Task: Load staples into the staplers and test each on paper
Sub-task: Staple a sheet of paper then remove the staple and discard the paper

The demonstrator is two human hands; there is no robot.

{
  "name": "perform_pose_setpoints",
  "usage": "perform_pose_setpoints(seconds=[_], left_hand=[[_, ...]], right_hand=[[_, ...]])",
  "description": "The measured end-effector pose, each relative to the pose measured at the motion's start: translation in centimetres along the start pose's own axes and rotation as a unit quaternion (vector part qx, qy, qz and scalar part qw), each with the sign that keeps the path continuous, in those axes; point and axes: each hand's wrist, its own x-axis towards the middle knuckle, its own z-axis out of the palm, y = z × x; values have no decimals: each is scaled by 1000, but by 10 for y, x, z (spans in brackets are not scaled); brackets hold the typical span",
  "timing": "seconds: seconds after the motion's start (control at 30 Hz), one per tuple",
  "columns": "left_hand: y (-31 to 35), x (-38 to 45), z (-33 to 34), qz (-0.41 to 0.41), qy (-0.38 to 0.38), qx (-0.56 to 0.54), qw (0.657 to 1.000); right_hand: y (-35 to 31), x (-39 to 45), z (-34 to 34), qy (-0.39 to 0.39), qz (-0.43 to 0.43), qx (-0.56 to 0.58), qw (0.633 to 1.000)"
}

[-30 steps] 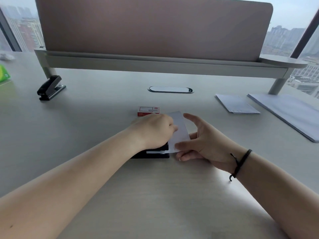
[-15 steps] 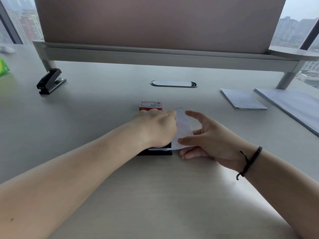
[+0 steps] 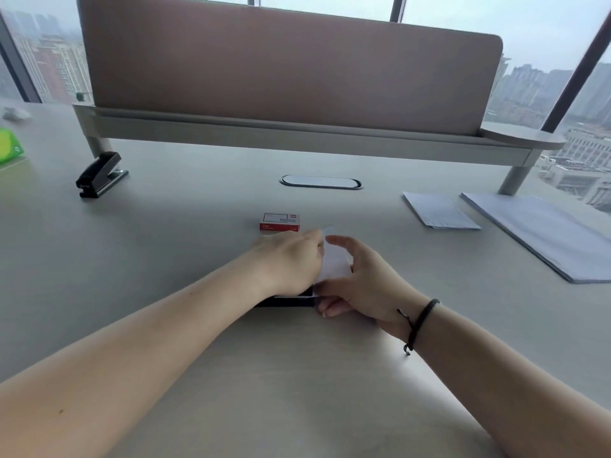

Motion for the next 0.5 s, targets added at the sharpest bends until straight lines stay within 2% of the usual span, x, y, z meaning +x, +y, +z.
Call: perform_pose_setpoints(seconds=[0.17,0.37,0.5], left_hand=[[2,-6,-5,-13,37,-28,999],[-2,-15,-9,-7,122,-115,986],[-4,-19,-11,-27,204,-174,963]], right_hand=[[-5,0,-1,-9,18,15,1000],[-1,-3,2,16,-10,4,1000],[3,-4,1,23,-26,-8,999]])
